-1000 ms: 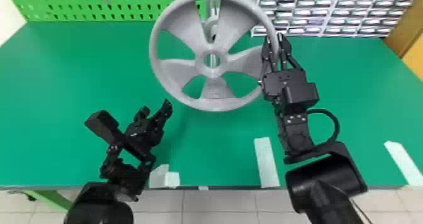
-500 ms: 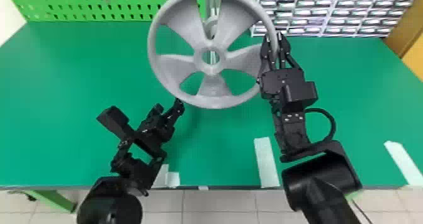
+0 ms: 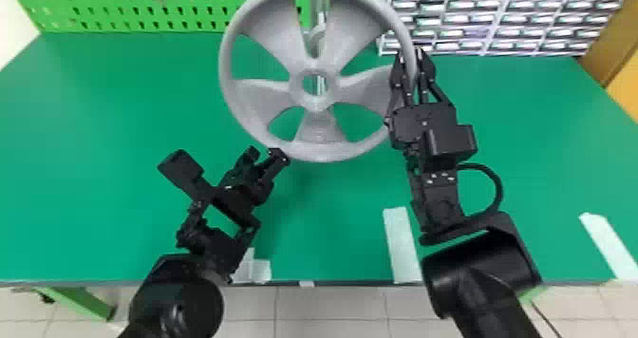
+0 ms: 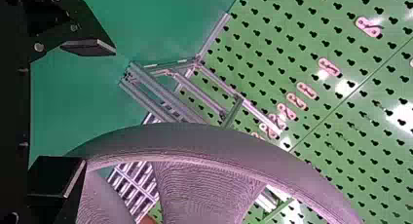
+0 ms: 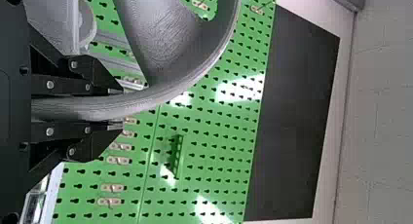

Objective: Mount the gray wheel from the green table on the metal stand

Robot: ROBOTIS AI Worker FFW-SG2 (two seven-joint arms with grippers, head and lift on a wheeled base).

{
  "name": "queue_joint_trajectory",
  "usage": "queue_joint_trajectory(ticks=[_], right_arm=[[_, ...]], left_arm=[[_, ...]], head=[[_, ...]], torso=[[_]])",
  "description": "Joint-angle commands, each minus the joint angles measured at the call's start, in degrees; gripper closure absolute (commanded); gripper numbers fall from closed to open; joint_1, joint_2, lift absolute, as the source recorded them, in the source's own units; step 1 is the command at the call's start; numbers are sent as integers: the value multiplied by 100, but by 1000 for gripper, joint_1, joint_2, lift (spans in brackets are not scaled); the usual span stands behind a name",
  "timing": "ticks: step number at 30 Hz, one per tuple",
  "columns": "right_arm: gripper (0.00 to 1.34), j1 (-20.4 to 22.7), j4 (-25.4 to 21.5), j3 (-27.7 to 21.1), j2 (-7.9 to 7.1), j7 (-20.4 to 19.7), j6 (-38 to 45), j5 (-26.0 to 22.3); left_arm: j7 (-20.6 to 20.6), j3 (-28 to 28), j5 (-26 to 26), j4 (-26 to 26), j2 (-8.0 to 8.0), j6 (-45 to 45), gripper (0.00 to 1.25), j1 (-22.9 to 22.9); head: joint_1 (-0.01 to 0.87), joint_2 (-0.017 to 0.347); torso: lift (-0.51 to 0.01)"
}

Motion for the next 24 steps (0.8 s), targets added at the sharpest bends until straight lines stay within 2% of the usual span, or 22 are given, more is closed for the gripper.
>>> queue_joint_trajectory(ticks=[1, 8, 13, 24], right_arm=[[1099, -17, 2, -17, -23, 0, -16, 9], [1099, -61, 2, -43, -31, 0, -34, 44], [1099, -61, 2, -43, -31, 0, -34, 70], [1099, -79, 29, -52, -40, -9, -25, 96]], left_arm=[[-27, 103, -11, -74, 58, 164, 417, 154], [-27, 278, -82, -382, 76, 366, 420, 374], [-114, 261, 156, -434, 76, 366, 420, 383], [-220, 261, 244, -707, 85, 401, 420, 479]], head=[[868, 52], [868, 52], [868, 52], [868, 52]], torso=[[-93], [-93], [-93], [-93]])
